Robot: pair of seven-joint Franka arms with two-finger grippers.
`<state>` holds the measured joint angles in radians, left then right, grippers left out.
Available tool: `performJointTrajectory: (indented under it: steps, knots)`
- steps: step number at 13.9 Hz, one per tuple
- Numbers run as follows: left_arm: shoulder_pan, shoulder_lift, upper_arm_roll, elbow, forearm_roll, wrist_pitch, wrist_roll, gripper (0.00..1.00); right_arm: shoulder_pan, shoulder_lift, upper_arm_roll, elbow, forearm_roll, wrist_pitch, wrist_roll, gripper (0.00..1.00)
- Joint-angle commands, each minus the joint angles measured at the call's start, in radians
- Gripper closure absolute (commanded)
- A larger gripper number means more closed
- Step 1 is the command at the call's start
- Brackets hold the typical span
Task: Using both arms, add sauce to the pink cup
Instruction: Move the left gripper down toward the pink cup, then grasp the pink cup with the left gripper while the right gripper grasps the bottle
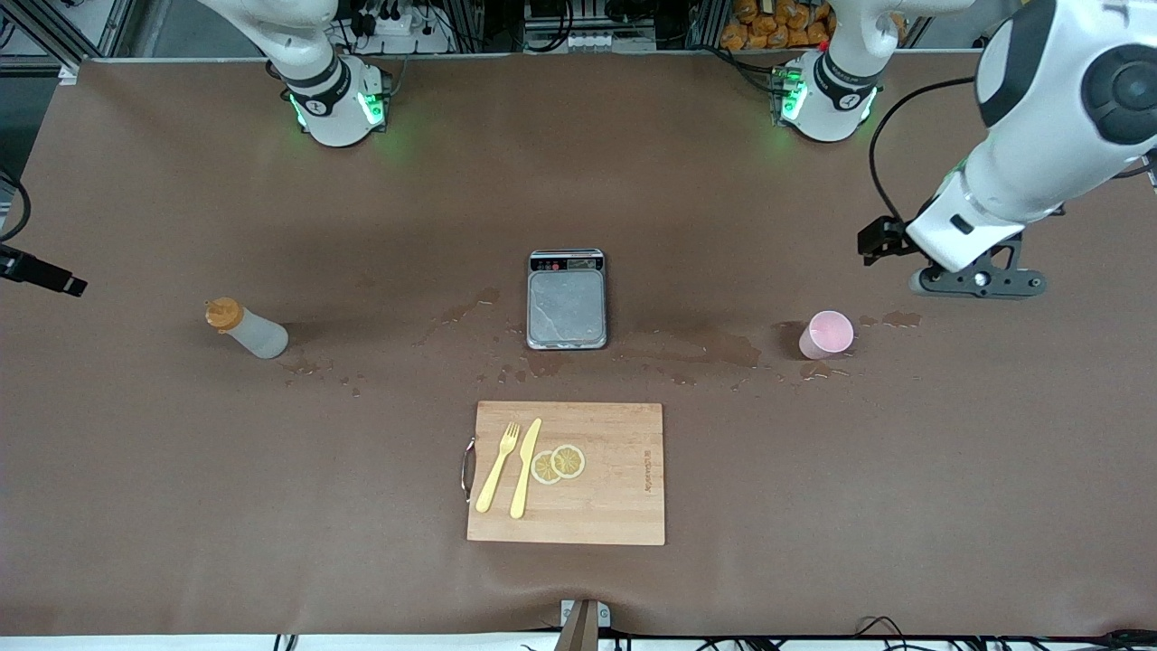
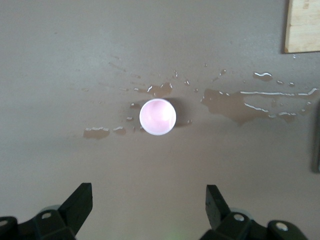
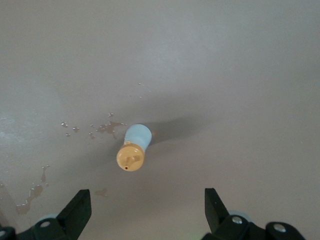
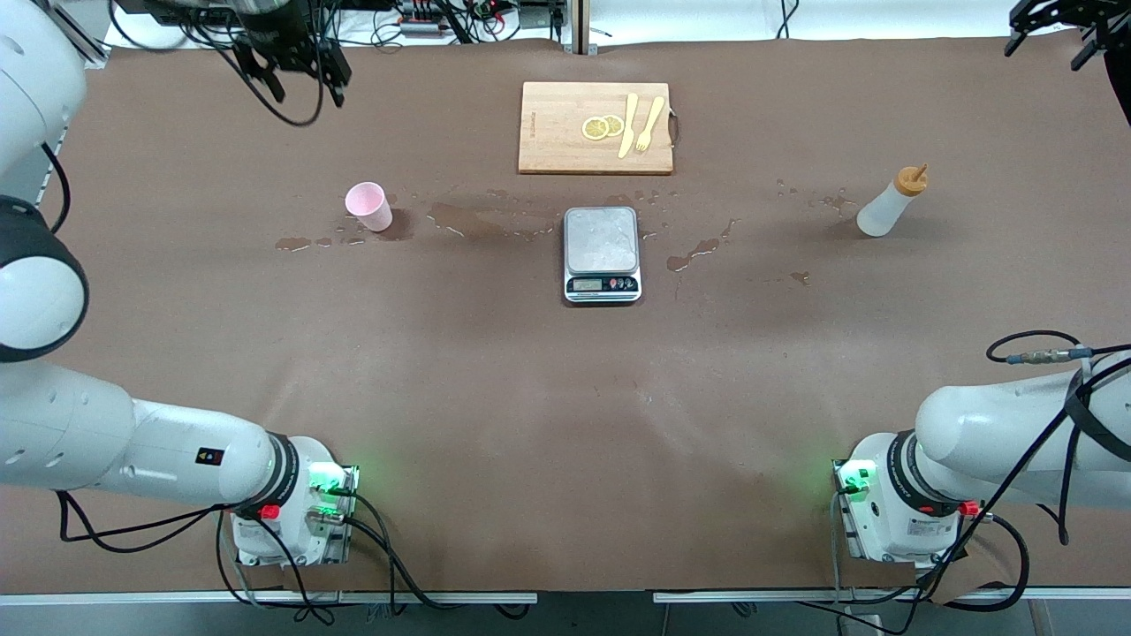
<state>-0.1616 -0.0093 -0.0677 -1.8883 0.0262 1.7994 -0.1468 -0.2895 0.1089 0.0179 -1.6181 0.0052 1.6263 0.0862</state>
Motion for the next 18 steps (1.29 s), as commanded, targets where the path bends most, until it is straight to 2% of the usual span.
performJointTrajectory:
  steps: [1, 3, 4, 8, 10, 12, 14, 18]
  knots:
    - [0.007, -0.055, -0.001, -0.150, -0.008, 0.145, 0.001, 0.00, -0.062, 0.035, 0.017, 0.009, 0.015, -0.017, -0.008, 0.00]
    - [0.016, -0.018, -0.001, -0.155, -0.009, 0.178, 0.001, 0.00, -0.080, 0.054, 0.017, 0.010, 0.022, -0.026, -0.003, 0.00]
    - [0.043, -0.002, -0.003, -0.156, -0.008, 0.202, 0.001, 0.00, -0.097, 0.064, 0.016, 0.010, 0.056, -0.029, 0.003, 0.00]
    - [0.080, 0.029, -0.003, -0.248, -0.020, 0.365, -0.008, 0.00, -0.243, 0.145, 0.016, 0.017, 0.266, -0.063, 0.026, 0.00]
    - [0.093, 0.066, -0.003, -0.262, -0.022, 0.409, -0.013, 0.00, -0.257, 0.170, 0.014, 0.021, 0.277, -0.074, 0.029, 0.00]
    - [0.093, 0.116, -0.003, -0.261, -0.070, 0.464, -0.014, 0.00, -0.276, 0.205, 0.014, 0.020, 0.277, -0.091, 0.035, 0.00]
    - [0.094, 0.147, -0.003, -0.261, -0.107, 0.491, -0.016, 0.00, -0.301, 0.245, 0.017, 0.021, 0.282, -0.103, 0.119, 0.00]
    - [0.093, 0.210, 0.000, -0.259, -0.138, 0.557, -0.077, 0.00, -0.361, 0.336, 0.016, 0.042, 0.415, -0.134, 0.298, 0.00]
